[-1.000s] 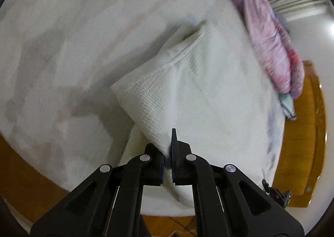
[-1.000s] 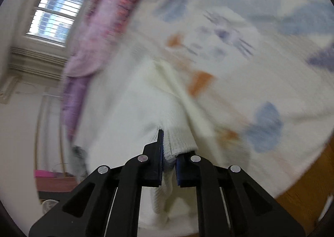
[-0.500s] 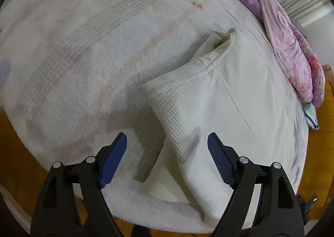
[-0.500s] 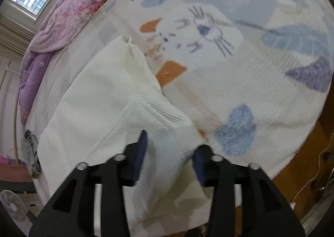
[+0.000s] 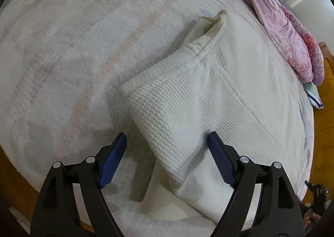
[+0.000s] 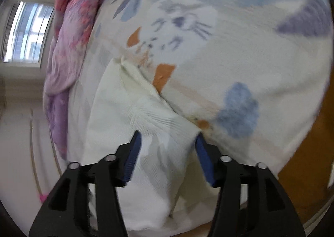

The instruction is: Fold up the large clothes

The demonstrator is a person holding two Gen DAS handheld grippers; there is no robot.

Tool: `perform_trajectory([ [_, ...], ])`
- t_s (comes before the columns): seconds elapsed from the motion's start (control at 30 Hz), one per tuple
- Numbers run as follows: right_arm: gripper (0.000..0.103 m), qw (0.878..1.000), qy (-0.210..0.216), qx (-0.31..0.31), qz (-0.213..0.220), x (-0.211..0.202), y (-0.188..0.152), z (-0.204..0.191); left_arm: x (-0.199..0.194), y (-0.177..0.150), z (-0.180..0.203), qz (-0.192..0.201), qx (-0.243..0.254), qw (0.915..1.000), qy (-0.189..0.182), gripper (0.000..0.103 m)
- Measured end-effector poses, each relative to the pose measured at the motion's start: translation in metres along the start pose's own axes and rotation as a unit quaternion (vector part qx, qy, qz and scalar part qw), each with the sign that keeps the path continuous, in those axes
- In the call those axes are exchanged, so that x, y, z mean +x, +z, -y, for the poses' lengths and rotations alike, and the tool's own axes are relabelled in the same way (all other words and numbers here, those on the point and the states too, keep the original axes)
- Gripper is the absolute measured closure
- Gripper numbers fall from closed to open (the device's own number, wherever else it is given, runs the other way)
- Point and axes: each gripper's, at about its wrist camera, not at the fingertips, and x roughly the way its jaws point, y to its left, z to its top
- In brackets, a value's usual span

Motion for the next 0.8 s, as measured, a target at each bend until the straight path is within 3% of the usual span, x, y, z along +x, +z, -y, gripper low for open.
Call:
perform_trajectory([
  [0.1, 0.042, 0.992, -0.066, -0.096, 0.048, -0.011, -0.007, -0.031, 0.003, 0.002, 0.000, 0.003, 0.003, 1.0000, 0.003, 0.020],
  [0.17, 0.043, 0.975, -0.077, -0.191, 0.078, -0.007, -0.023, -0.071, 0.003, 0.001, 0.001, 0.006, 0.004, 1.0000, 0.003, 0.019],
  [0.2, 0.045, 0.962, -0.065, -0.253, 0.085, 0.001, -0.036, -0.100, 0.004, 0.000, 0.000, 0.006, 0.005, 1.0000, 0.003, 0.019],
  [0.27, 0.065, 0.945, -0.025, -0.315, 0.077, 0.022, -0.055, -0.141, 0.005, 0.000, 0.001, 0.008, 0.006, 1.0000, 0.001, 0.019],
  [0.3, 0.067, 0.933, -0.006, -0.354, 0.066, 0.039, -0.070, -0.169, 0.006, 0.000, 0.001, 0.009, 0.007, 0.9999, 0.000, 0.019],
  [0.37, 0.085, 0.909, 0.022, -0.413, 0.045, 0.075, -0.095, -0.213, 0.006, 0.000, 0.000, 0.010, 0.014, 0.9999, 0.001, 0.017],
  [0.53, 0.091, 0.865, -0.003, -0.501, 0.022, 0.151, -0.136, -0.280, 0.009, 0.000, 0.000, 0.012, 0.021, 0.9997, 0.000, 0.014],
  [0.63, 0.091, 0.861, -0.049, -0.506, -0.008, 0.193, -0.144, -0.286, 0.012, 0.002, 0.000, 0.011, 0.020, 0.9997, -0.006, 0.013],
  [0.8, 0.091, 0.876, -0.036, -0.480, -0.014, 0.176, -0.155, -0.244, 0.012, -0.002, -0.004, 0.022, 0.025, 0.9993, -0.017, 0.013],
])
